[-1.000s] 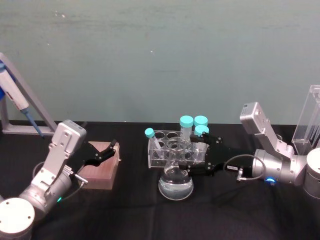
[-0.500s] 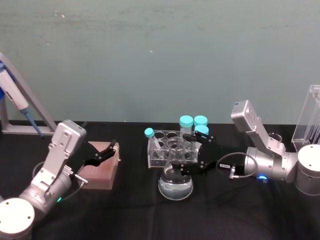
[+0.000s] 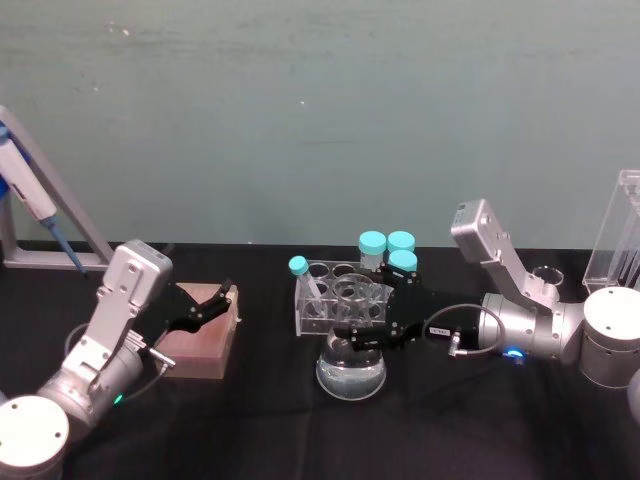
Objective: Place the experimental apparatus aside using one hand.
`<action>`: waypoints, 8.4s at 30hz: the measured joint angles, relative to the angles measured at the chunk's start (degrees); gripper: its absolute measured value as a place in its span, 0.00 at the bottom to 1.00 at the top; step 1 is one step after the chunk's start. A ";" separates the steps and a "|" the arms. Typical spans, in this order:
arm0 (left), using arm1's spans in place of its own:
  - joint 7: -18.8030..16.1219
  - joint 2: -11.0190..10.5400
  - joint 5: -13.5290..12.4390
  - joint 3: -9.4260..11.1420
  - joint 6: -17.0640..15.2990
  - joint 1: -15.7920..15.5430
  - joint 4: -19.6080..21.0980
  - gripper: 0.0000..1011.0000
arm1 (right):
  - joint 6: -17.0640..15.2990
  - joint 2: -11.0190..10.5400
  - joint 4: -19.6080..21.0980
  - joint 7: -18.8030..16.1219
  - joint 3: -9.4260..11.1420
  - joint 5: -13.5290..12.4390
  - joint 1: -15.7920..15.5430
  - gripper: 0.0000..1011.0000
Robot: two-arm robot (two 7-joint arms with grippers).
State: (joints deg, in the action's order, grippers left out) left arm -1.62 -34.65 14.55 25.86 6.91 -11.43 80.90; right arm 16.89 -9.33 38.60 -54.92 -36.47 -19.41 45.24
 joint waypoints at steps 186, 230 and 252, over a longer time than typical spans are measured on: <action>0.00 0.00 0.00 0.00 0.00 0.00 0.00 0.99 | -15.13 -17.38 32.18 13.74 6.81 -12.61 -17.23 0.47; 0.00 0.00 0.00 0.00 0.00 0.00 0.00 0.99 | -20.69 -19.08 38.82 27.37 14.06 -10.44 -23.77 0.47; 0.00 0.00 0.00 0.00 0.00 0.00 -0.01 0.99 | -23.59 -18.77 42.34 33.08 18.18 -8.66 -28.00 0.47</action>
State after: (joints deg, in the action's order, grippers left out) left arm -1.62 -34.64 14.55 25.86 6.91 -11.43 80.90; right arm -6.70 -28.10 80.94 -21.83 -18.29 -28.07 17.24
